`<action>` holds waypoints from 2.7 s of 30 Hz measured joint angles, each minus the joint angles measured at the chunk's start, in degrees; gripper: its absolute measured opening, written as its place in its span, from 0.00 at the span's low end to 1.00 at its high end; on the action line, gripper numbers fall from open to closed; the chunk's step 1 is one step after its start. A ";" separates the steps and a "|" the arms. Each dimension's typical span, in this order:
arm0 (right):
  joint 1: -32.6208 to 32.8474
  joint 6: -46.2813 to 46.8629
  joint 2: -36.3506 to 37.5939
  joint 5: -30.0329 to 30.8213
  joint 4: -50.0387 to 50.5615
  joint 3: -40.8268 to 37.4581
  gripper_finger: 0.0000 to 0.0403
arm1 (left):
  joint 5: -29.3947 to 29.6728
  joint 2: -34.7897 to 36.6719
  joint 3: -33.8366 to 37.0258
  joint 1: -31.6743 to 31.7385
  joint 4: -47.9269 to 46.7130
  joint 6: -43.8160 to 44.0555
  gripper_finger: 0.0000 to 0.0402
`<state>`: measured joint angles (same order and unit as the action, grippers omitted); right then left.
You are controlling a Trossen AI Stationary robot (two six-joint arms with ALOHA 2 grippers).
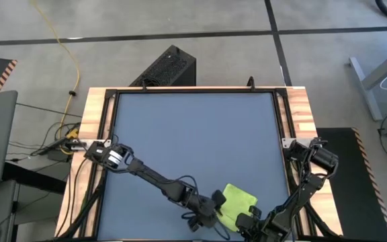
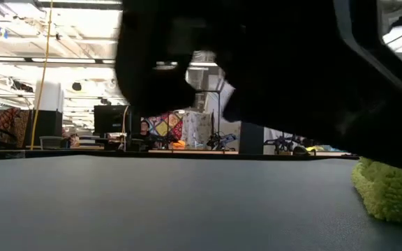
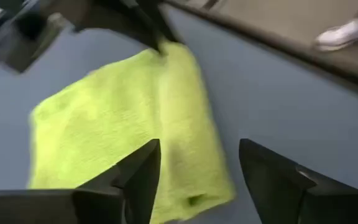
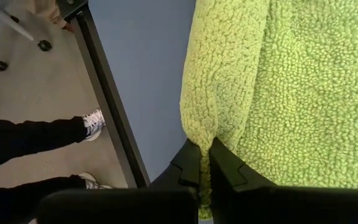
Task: Roll towel
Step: Roll the green towel
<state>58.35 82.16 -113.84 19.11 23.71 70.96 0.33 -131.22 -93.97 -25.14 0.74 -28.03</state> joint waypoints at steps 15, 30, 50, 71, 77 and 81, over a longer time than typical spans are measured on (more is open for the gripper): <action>-0.35 0.81 -0.02 -0.04 -0.57 0.00 0.07 | -0.85 -0.02 0.00 0.20 -2.61 2.45 0.38; -0.35 3.48 -0.02 0.09 -0.55 0.00 0.07 | -11.74 -0.04 -0.07 5.05 -8.35 24.10 0.01; -1.24 17.82 -0.04 -2.78 -0.73 0.02 0.18 | -24.11 -0.13 -0.11 9.35 -13.20 48.91 0.00; -1.16 17.41 0.00 -3.60 -1.09 0.00 0.20 | -23.16 8.53 -0.02 7.10 -11.76 9.21 0.36; -1.16 18.15 0.00 -3.59 -1.30 -0.04 0.20 | -7.31 4.18 0.02 1.41 -4.81 -5.87 0.36; -1.16 18.22 0.00 -3.64 -1.58 -0.07 0.20 | 5.29 2.81 0.02 0.45 -1.87 -6.15 0.36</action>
<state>57.19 100.39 -113.84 15.47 22.13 70.89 5.62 -128.41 -93.95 -24.70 -1.13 -34.18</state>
